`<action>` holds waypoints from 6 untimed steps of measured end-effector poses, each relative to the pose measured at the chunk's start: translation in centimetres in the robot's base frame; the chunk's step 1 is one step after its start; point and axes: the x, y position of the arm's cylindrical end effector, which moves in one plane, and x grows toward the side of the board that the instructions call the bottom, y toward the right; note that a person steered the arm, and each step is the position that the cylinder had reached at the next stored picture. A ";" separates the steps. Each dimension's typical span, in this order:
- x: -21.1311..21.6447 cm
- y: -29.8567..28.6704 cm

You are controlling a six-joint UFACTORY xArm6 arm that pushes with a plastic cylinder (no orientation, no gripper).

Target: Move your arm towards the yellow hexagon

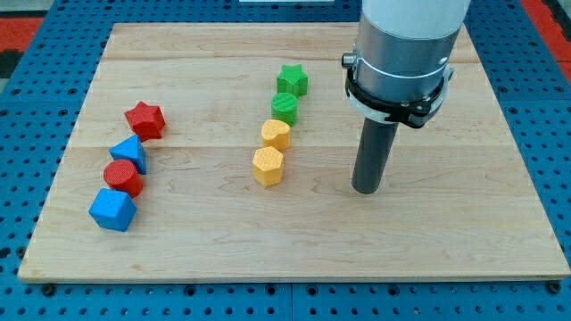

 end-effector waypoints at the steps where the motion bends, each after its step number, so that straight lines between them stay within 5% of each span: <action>1: 0.0 0.2; 4: 1.8 -10.6; 6: 1.7 -12.4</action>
